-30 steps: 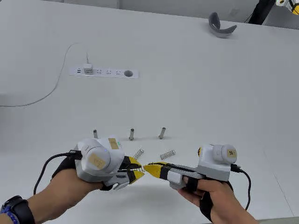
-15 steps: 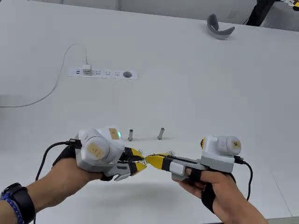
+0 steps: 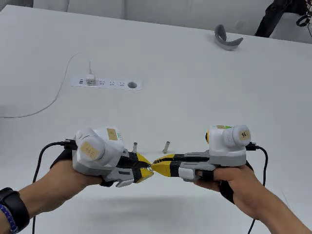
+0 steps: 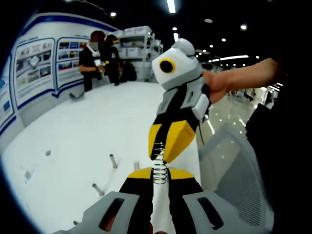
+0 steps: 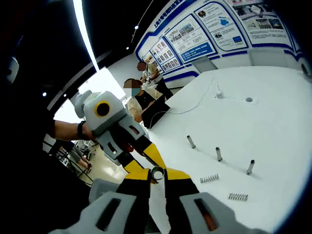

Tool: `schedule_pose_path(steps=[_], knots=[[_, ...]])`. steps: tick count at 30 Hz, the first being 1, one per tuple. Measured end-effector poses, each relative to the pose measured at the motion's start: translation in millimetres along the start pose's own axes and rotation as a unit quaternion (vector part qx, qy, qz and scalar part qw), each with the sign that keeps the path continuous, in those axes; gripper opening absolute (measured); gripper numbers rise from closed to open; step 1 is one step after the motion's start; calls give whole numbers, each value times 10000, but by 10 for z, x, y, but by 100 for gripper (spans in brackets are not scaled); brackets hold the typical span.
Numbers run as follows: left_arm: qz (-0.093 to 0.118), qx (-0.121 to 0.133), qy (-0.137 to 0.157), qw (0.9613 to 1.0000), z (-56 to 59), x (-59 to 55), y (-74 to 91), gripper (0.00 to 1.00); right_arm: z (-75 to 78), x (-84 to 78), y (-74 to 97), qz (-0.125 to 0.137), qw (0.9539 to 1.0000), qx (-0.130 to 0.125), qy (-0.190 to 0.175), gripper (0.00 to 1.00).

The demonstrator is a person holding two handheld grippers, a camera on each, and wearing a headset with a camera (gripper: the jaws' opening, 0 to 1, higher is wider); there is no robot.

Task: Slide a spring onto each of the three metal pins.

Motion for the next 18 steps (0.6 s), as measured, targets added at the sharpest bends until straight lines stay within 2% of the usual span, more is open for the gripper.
schedule_pose_path(steps=[5,8,14,18], knots=[[61,-156,-18,9999,34,13,6,10,-46,46,8,-385,9979,174,483,12],[54,-259,-37,9996,60,12,10,10,-69,45,8,-648,9942,316,795,12],[93,-450,-46,9989,128,10,9,10,-140,62,11,-1197,9796,583,1507,12],[81,-539,-9,9985,153,6,1,10,-168,66,-24,-1375,9735,661,1703,13]])
Point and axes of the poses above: the centre of the closed fingertips' face, and the gripper's own axes: y roughly backward along the fingers, z roughly to its right, x roughly out of its top, the point moved 7 cm from there along y, roughly backward along the fingers, and after that the axes turned 3 degrees about y, right-handed, at the moved point
